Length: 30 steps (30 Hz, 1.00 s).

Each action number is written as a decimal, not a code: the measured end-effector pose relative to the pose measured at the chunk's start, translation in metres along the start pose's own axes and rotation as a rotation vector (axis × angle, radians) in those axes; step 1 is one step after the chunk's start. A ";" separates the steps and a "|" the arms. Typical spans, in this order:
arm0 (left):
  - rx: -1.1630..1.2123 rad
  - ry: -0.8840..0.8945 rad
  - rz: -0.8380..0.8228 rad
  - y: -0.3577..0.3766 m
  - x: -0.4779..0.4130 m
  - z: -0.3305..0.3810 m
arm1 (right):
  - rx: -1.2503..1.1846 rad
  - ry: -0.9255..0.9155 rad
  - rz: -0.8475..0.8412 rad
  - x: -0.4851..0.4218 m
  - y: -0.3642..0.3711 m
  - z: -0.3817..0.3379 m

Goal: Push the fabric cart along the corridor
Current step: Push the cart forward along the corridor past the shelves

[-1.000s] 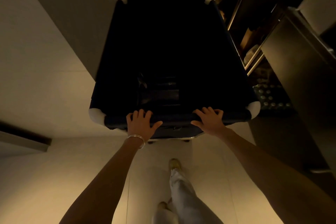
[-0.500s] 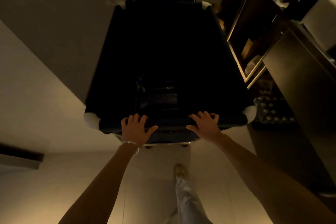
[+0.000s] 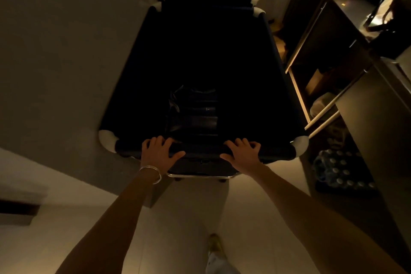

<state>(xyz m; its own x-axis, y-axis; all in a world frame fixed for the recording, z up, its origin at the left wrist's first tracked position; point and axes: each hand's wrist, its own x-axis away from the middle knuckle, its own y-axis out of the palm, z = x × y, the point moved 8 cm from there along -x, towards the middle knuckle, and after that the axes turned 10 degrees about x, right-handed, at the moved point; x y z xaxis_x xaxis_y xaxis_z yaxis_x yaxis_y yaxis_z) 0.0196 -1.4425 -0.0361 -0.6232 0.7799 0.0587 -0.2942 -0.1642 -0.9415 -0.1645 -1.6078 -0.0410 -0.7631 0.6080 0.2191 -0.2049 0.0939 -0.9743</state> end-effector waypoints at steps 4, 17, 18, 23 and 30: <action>0.012 -0.003 0.015 -0.001 -0.041 0.001 | 0.008 -0.008 0.002 -0.042 -0.005 0.010; -0.102 0.016 -0.076 0.000 -0.109 -0.004 | 0.026 -0.010 0.087 -0.102 -0.017 0.019; -0.108 0.048 -0.104 -0.001 -0.111 -0.001 | 0.038 -0.006 0.079 -0.102 -0.016 0.019; -0.139 0.067 -0.243 -0.001 -0.121 0.004 | 0.031 0.011 0.089 -0.101 -0.019 0.019; -0.141 0.088 -0.239 -0.002 -0.121 -0.004 | 0.012 0.007 0.077 -0.101 -0.018 0.014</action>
<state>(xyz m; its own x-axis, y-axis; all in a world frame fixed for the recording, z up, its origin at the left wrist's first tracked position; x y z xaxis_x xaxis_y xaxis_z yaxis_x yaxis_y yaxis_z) 0.0983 -1.5339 -0.0430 -0.4815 0.8367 0.2610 -0.3176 0.1110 -0.9417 -0.0922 -1.6822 -0.0450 -0.7726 0.6185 0.1432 -0.1532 0.0372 -0.9875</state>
